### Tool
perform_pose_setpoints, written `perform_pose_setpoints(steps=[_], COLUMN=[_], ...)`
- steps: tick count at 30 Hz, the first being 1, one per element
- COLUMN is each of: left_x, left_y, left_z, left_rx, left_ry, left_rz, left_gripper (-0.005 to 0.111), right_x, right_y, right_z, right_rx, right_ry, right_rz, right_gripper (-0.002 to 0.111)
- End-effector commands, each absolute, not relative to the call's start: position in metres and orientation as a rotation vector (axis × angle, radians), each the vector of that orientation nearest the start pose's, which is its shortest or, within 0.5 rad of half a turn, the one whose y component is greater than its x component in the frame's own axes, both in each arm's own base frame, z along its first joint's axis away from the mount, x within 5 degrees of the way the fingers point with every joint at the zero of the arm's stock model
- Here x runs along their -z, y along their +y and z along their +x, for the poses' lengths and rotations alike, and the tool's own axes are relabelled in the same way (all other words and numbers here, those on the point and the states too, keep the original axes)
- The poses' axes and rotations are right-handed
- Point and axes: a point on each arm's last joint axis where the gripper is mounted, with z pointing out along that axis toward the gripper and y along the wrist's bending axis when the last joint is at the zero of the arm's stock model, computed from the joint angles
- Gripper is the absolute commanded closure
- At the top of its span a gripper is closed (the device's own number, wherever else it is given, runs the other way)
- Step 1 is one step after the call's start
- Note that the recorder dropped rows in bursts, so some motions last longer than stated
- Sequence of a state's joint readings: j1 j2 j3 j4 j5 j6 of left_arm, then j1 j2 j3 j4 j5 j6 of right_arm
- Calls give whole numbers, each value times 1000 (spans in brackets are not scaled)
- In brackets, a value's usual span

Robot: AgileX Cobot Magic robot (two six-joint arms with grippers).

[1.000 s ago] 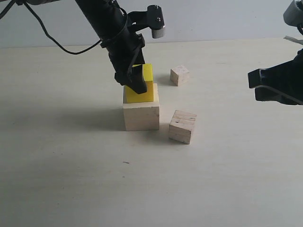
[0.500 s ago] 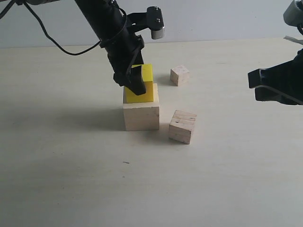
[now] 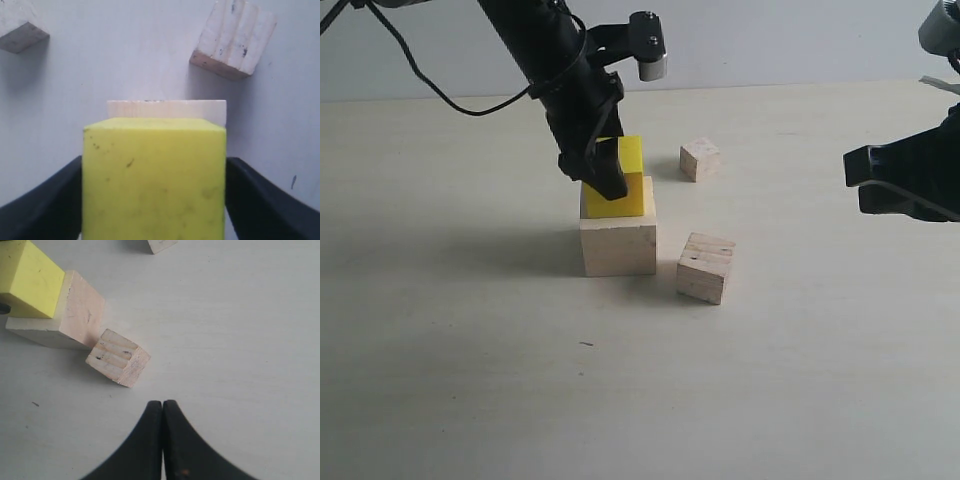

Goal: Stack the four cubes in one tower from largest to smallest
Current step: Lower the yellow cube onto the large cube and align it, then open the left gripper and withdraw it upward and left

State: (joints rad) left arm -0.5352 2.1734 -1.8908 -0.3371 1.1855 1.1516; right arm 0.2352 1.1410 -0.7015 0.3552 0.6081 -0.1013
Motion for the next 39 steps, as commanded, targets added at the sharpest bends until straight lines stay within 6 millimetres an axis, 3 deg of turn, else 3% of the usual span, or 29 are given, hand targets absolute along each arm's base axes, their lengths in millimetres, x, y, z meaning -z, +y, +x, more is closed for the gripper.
perform_pose_setpoints(steps=[1,10,14,17,24,30,39], left_x=[-242,-271,-299,-328,-377,-396,-385], left_y=[-258,-252,-246,-239,-224,-216,-192], left_z=[377,370,362,349,324,312,276], left_rx=[-432,-385,-360,-355,-331,-403,-448], left_ry=[-2401,-2425,-2475,-2529,-2640,-2857,-2989], left_rz=[-2450,-2511,-2549,-2566,-2600,-2394,-2077], left_gripper=[30,29,32,46,107,107,107], right_x=[-260,-260,-259,-259,-259,-259,-259], right_y=[68,69,69,69,69,69,69], right_z=[204,203,203,203,203,203,203], right_rx=[-429,-430,-429,-430,-430,-429,-419], right_ry=[2509,2519,2521,2523,2523,2523,2516], right_rz=[-144,-149,-153,-154,-154,-156,-186], right_gripper=[108,108,108,108,108,108,108])
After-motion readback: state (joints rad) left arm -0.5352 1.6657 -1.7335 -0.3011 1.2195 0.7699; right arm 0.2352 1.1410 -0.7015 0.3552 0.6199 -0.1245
